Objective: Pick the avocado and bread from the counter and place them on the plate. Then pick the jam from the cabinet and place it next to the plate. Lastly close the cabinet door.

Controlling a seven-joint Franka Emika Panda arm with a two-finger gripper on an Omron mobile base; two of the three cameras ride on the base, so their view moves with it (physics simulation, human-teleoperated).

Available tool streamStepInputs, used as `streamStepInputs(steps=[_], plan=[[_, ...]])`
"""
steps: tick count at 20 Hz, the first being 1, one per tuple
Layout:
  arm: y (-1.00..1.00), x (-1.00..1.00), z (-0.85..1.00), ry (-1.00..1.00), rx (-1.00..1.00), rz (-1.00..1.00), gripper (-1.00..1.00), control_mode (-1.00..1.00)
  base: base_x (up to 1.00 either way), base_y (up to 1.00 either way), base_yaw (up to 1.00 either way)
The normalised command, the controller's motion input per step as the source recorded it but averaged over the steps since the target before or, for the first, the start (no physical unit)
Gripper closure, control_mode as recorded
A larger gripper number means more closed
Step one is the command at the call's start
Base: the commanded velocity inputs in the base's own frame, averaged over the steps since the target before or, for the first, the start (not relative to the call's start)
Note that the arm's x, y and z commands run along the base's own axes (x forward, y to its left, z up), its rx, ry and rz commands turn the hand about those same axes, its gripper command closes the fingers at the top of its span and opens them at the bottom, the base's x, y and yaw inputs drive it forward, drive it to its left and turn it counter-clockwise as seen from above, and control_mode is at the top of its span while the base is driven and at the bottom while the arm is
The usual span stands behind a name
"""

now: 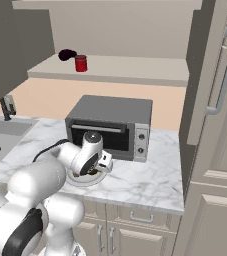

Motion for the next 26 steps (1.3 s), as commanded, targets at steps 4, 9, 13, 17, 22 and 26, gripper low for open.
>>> streamStepInputs(steps=[4, 9, 13, 17, 22, 26], plan=[[0.11, 0.0, -0.21, 0.0, 0.0, 0.0, 1.0, -1.0, 0.0, 0.0, 0.0], [0.11, 0.0, -0.2, 0.0, 0.0, 0.0, 1.0, -1.0, 0.0, 0.0, 0.0], [0.1, 0.0, -0.21, 0.0, 0.0, 0.0, 1.0, -1.0, 0.0, 0.0, 0.0], [0.11, 0.0, -0.23, 0.0, 0.0, 0.0, 1.0, -1.0, 0.0, 0.0, 0.0], [0.09, 0.0, -0.25, 0.02, 0.0, 0.0, 1.0, -1.0, 0.0, 0.0, 0.0], [0.09, 0.0, -0.21, 0.01, 0.0, 0.0, -1.0, -1.0, 0.0, 0.0, 0.0]])
